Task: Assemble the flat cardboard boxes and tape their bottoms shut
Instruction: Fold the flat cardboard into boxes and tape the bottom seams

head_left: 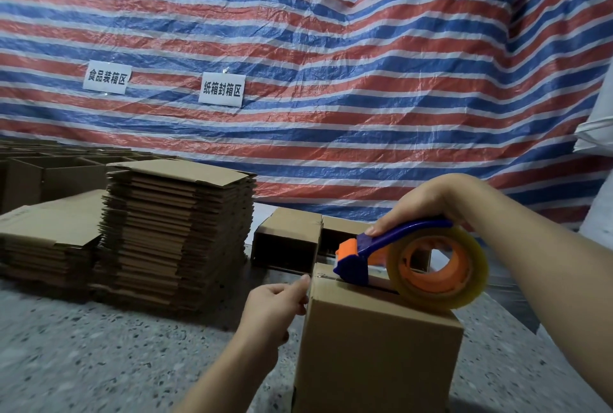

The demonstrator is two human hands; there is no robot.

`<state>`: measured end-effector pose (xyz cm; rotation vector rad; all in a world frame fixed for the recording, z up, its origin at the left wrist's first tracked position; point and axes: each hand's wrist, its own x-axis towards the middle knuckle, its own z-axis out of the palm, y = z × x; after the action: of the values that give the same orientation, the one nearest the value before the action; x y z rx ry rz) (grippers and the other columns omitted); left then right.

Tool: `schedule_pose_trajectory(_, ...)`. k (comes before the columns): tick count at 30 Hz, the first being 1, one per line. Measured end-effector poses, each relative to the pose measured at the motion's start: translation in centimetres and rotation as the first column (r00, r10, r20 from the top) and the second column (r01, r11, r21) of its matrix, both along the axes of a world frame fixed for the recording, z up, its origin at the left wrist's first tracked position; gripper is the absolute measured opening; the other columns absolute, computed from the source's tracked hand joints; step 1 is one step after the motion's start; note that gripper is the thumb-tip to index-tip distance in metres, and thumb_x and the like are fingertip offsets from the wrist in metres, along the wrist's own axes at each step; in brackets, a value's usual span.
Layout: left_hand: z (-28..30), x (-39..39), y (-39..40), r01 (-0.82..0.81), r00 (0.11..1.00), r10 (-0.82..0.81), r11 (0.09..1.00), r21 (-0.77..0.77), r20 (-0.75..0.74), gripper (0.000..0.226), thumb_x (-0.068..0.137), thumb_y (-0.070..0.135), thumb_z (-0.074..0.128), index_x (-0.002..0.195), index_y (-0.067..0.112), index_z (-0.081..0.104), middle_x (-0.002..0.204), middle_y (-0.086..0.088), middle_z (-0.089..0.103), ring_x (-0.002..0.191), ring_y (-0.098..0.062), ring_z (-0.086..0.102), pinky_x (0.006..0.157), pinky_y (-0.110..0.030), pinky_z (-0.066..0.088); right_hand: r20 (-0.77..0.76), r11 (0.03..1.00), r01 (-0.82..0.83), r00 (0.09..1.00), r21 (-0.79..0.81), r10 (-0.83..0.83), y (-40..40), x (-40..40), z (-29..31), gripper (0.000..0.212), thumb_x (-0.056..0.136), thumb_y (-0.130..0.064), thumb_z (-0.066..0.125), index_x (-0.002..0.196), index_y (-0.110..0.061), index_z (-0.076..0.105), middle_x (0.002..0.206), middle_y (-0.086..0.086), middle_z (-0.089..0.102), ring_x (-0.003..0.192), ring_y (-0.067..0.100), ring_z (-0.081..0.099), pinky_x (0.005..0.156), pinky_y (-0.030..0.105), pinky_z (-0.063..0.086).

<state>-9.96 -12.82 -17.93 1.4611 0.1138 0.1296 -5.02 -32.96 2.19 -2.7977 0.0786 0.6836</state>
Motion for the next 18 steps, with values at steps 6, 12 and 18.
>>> schedule_pose_trajectory(6, 0.0, 0.2, -0.3, 0.015, 0.996, -0.015, 1.0, 0.006, -0.09, 0.048, 0.086, 0.053, 0.068, 0.062, 0.013, 0.055, 0.048, 0.005, 0.043, 0.044, -0.013, 0.028, 0.047, -0.024, 0.021, -0.011, 0.999, -0.03, 0.999, 0.039, 0.03, -0.2, 0.2, 0.0, 0.087, 0.054, -0.064, 0.083, 0.124, -0.018, 0.062, 0.087, 0.005, 0.077, 0.068, 0.014, 0.073, 0.057, 0.025, 0.056)
schedule_pose_trajectory(12, -0.7, -0.8, -0.5, -0.039, 0.993, 0.042, 0.999, 0.034, -0.108, 0.042, 0.089, 0.053, 0.064, 0.088, 0.011, 0.06, 0.073, 0.0, 0.05, 0.056, -0.012, 0.042, 0.049, -0.024, 0.031, -0.001, 0.999, -0.007, 1.0, 0.039, 0.007, -0.1, 0.2, 0.0, 0.076, 0.063, -0.062, 0.081, 0.118, -0.013, 0.064, 0.09, 0.005, 0.077, 0.07, 0.014, 0.074, 0.059, 0.024, 0.057)
schedule_pose_trajectory(18, -0.2, -3.4, -2.6, -0.138, 0.937, 0.051, 0.963, 0.23, 0.347, 0.066, 0.092, 0.066, 0.035, 0.152, 0.042, 0.022, 0.143, 0.028, 0.031, 0.136, 0.0, 0.031, 0.11, -0.027, 0.027, 0.002, 0.999, -0.002, 1.0, 0.036, 0.002, -0.1, 0.2, 0.0, 0.075, 0.063, -0.063, 0.08, 0.117, -0.012, 0.065, 0.089, 0.005, 0.077, 0.07, 0.013, 0.073, 0.061, 0.024, 0.057)
